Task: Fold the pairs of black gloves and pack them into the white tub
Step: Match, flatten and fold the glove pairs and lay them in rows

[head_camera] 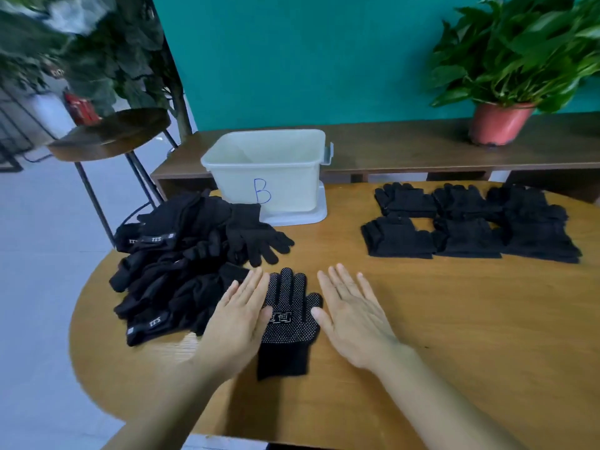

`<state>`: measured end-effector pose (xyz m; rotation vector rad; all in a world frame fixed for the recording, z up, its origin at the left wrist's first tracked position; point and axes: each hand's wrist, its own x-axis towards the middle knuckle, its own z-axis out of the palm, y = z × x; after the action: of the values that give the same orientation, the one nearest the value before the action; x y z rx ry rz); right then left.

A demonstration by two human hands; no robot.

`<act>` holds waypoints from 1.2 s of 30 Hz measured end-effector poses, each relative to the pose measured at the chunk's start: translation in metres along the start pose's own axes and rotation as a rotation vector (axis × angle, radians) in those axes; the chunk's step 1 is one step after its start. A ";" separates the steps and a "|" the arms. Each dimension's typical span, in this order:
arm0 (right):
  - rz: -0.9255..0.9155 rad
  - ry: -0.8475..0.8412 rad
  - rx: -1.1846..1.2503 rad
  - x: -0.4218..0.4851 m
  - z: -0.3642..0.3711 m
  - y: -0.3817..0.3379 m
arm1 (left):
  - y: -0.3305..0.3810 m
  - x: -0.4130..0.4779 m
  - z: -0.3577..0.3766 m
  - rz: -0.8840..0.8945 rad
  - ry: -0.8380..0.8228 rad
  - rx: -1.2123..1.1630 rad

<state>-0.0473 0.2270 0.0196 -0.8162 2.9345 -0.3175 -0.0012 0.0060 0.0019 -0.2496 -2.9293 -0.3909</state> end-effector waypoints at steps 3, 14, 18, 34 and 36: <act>-0.047 -0.028 0.012 0.004 0.019 -0.026 | 0.000 -0.020 0.016 0.023 -0.128 0.045; 0.011 -0.151 -0.113 -0.022 0.036 0.009 | 0.045 -0.008 0.045 0.039 -0.235 0.136; 0.101 -0.146 -0.119 -0.042 0.028 0.040 | 0.082 0.007 0.055 0.089 -0.237 0.119; 0.171 -0.082 -0.157 -0.031 -0.019 0.043 | 0.062 0.040 0.016 0.078 -0.158 0.150; 0.148 -0.060 -0.157 -0.011 -0.025 0.034 | 0.036 0.051 0.000 0.022 -0.099 0.150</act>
<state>-0.0582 0.2659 0.0369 -0.6083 2.9697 -0.0515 -0.0443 0.0476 0.0202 -0.2880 -3.0306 -0.1590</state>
